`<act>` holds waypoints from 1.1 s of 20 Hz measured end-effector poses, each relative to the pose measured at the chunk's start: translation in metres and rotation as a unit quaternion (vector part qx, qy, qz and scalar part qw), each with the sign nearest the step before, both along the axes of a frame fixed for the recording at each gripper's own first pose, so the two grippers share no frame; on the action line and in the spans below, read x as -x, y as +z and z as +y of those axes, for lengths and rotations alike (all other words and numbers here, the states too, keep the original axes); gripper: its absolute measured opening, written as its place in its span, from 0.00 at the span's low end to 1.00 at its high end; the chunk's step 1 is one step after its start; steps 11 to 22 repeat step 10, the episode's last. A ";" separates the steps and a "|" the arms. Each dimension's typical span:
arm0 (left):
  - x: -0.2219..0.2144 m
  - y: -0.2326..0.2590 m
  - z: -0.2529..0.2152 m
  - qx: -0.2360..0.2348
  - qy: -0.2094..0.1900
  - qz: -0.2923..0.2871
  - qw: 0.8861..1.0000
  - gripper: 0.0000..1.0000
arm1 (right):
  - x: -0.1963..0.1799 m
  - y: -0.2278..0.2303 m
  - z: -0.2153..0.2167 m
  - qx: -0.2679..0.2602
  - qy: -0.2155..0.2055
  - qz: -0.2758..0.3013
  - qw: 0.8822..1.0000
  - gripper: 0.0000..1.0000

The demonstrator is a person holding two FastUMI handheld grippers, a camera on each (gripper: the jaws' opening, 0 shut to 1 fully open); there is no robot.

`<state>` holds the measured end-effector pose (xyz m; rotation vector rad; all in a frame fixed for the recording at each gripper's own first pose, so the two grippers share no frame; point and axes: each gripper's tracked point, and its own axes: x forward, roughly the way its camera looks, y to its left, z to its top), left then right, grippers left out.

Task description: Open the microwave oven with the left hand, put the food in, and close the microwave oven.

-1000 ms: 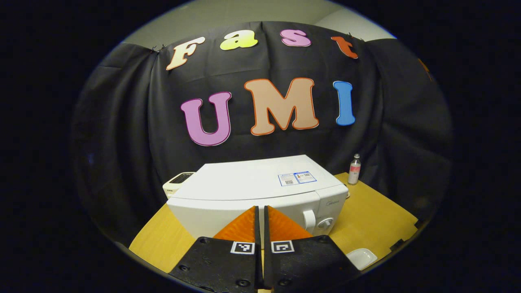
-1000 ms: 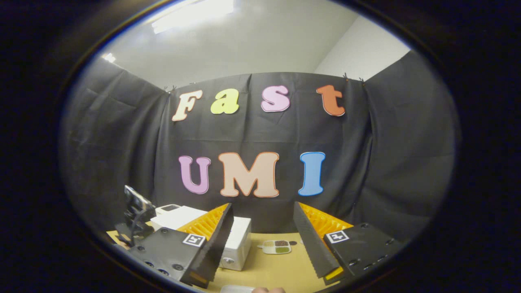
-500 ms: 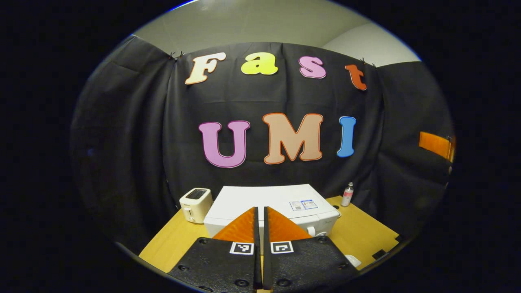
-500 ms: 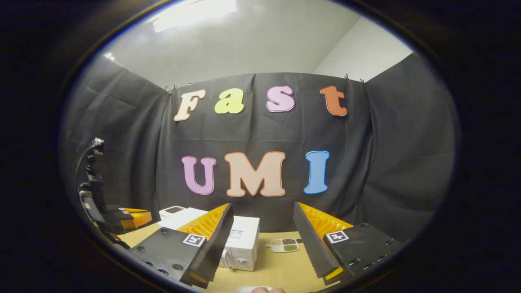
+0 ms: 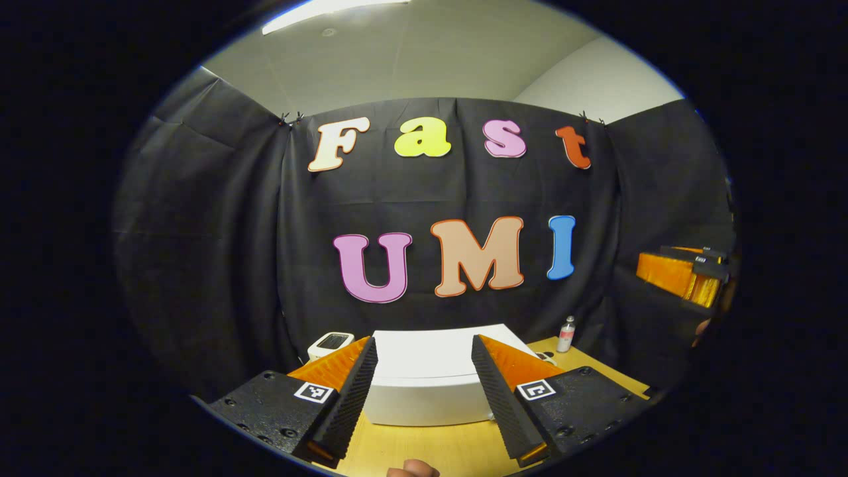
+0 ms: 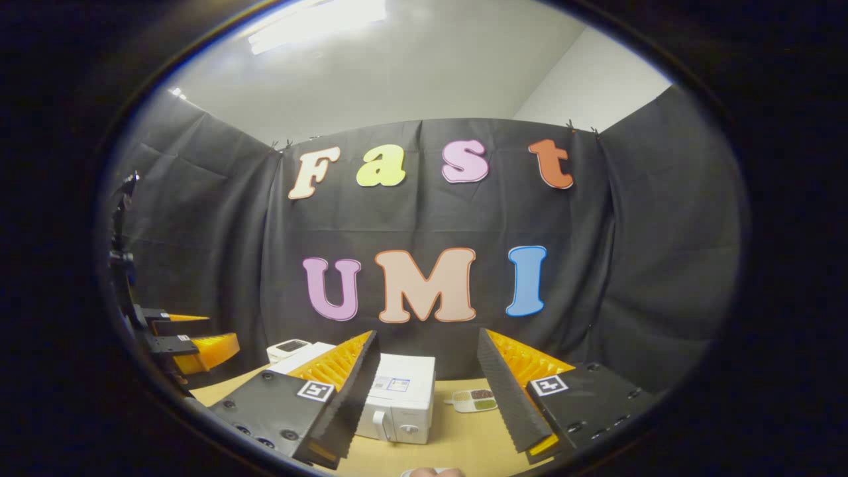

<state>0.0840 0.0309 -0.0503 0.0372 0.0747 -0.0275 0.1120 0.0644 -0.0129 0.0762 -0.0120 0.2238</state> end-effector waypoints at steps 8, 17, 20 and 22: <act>0.014 0.043 0.011 -0.010 0.012 -0.046 0.999 0.94 | 0.002 0.000 -0.001 -0.001 -0.001 0.001 1.000 0.82; 0.017 0.041 0.009 -0.010 0.012 -0.043 0.999 0.94 | 0.005 0.000 -0.003 -0.001 -0.003 0.000 1.000 0.82; 0.017 0.041 0.009 -0.010 0.012 -0.043 0.999 0.94 | 0.005 0.000 -0.003 -0.001 -0.003 0.000 1.000 0.82; 0.017 0.041 0.009 -0.010 0.012 -0.043 0.999 0.94 | 0.005 0.000 -0.003 -0.001 -0.003 0.000 1.000 0.82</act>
